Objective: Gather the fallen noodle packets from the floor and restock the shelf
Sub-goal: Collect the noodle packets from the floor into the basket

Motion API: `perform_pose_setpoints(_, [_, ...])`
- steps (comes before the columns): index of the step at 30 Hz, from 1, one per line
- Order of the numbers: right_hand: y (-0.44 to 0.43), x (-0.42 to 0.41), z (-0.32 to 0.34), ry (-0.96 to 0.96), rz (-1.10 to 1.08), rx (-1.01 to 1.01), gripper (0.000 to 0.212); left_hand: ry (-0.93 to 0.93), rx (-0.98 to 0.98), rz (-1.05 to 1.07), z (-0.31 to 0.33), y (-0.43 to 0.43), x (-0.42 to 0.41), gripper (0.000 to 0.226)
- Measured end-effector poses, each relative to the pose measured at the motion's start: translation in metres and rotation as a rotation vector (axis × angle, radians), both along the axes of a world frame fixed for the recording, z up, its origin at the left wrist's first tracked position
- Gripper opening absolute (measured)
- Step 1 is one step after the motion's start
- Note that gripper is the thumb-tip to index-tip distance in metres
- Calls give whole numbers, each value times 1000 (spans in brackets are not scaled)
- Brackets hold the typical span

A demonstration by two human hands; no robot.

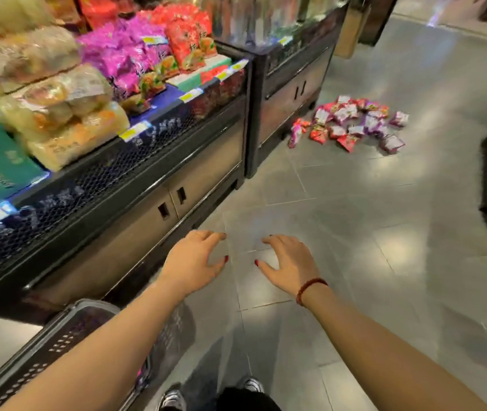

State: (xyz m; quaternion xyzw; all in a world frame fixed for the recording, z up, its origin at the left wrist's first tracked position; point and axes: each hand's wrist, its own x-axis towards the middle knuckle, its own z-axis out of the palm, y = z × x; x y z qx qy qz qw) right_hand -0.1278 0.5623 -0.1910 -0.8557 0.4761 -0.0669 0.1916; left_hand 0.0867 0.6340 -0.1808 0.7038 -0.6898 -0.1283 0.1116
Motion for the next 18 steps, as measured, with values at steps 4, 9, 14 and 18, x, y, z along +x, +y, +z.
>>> perform_pose_setpoints(4, [-46, -41, 7, -22, -125, -13, 51, -21, -23, -77, 16, -61, -28, 50])
perform_pose_setpoints(9, [-112, -67, 18, -87, -267, -30, 48, -53, -64, -161, 28, -148, -46, 48])
perform_pose_setpoints(14, [-199, -69, 24, -90, -341, -83, 47, -71, -81, -247, 29, -254, -48, 48])
perform_pose_setpoints(18, [-282, -59, 31, -69, -392, -84, 47, -37, -73, -285, 29, -348, -38, 48])
